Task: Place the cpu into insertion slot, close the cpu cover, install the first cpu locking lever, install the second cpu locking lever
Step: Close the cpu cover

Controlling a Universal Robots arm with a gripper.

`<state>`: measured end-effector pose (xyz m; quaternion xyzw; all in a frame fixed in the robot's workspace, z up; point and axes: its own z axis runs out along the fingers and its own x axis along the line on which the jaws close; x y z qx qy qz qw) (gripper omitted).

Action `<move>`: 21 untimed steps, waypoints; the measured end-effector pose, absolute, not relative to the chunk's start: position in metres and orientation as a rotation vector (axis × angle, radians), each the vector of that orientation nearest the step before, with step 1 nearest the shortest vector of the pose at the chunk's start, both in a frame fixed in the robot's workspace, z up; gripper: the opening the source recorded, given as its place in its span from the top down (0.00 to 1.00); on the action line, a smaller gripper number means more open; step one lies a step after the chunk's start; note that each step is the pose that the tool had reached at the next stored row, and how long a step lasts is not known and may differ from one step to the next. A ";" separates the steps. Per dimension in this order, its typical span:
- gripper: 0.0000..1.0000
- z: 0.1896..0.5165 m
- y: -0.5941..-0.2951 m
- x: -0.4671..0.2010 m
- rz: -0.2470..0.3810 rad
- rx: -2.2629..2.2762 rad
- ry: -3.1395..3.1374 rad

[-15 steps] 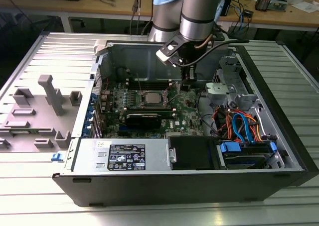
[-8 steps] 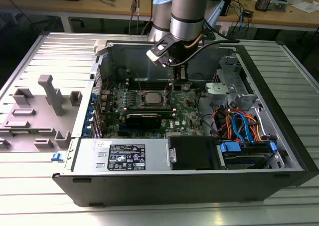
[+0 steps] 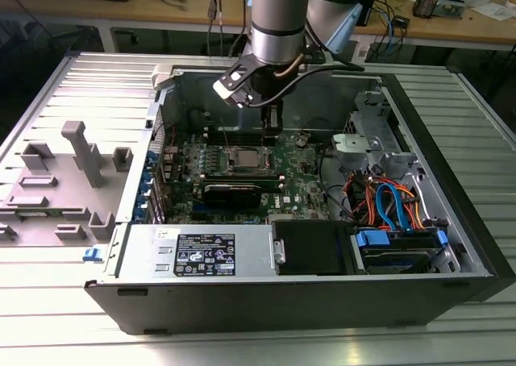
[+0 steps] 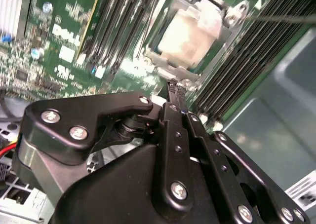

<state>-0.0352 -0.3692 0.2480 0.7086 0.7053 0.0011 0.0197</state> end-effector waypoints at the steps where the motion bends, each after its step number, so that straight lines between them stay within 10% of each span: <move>1: 0.89 0.248 -0.369 -0.039 0.005 2.198 2.188; 21: 0.89 0.236 -0.370 -0.069 0.013 2.117 2.265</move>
